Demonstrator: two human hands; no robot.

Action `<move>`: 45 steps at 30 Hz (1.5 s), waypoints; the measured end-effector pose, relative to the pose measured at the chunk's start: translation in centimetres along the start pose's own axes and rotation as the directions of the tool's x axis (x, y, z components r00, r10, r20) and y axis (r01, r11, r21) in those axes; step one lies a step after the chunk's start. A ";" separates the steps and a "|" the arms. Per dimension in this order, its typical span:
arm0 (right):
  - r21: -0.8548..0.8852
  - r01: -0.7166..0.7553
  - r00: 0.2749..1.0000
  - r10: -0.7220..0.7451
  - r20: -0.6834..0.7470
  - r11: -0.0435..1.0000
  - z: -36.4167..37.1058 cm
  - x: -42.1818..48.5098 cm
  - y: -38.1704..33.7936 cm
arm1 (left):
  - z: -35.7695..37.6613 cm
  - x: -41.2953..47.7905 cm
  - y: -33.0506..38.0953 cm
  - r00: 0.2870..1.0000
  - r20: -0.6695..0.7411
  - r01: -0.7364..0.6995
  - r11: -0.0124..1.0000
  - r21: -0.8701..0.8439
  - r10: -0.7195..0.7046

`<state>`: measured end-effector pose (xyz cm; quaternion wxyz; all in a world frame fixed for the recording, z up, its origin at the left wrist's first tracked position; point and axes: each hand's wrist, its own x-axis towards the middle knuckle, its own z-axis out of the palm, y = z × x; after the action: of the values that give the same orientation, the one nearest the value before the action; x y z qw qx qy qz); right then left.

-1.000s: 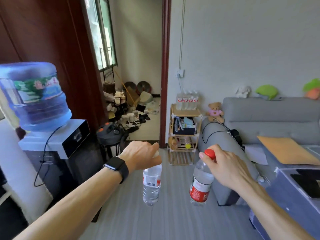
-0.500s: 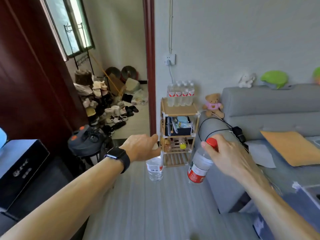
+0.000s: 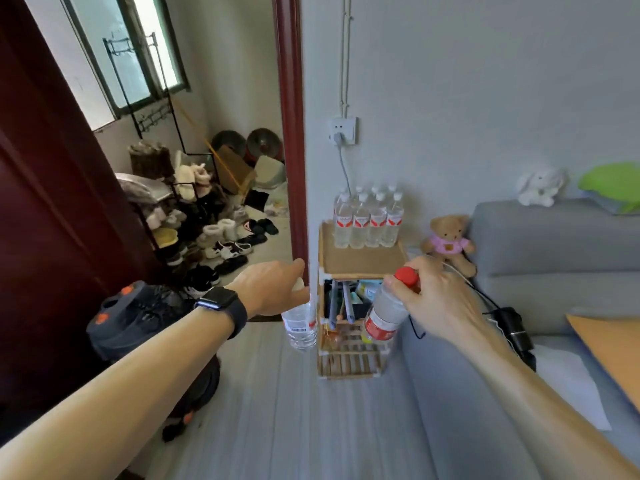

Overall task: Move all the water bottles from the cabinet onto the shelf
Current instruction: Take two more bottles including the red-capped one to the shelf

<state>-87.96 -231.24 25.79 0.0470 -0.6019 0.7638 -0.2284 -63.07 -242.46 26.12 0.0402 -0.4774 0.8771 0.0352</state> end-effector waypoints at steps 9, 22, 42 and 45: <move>-0.031 -0.077 0.997 0.078 0.029 0.997 6.1 15.9 4.0 | 2.5 19.0 -3.1 0.997 0.034 -0.064 0.994 -0.083 0.067; 0.154 -0.382 0.923 0.368 0.117 0.911 13.9 32.1 7.6 | 6.2 37.8 -4.1 0.990 0.044 -0.102 0.881 -0.462 0.137; 0.252 -0.324 0.886 0.199 0.419 0.912 19.8 39.9 11.6 | 12.1 43.3 -3.5 0.997 0.048 0.082 0.816 -0.572 -0.067; 0.283 -0.310 0.900 0.184 0.396 0.908 19.7 40.5 11.8 | 12.1 43.4 -3.7 0.996 0.023 0.085 0.814 -0.575 -0.088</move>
<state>-102.64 -273.08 11.66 0.3179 -0.5129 0.7621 -0.2345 -82.96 -279.44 9.52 -0.1063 -0.5067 0.8031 0.2949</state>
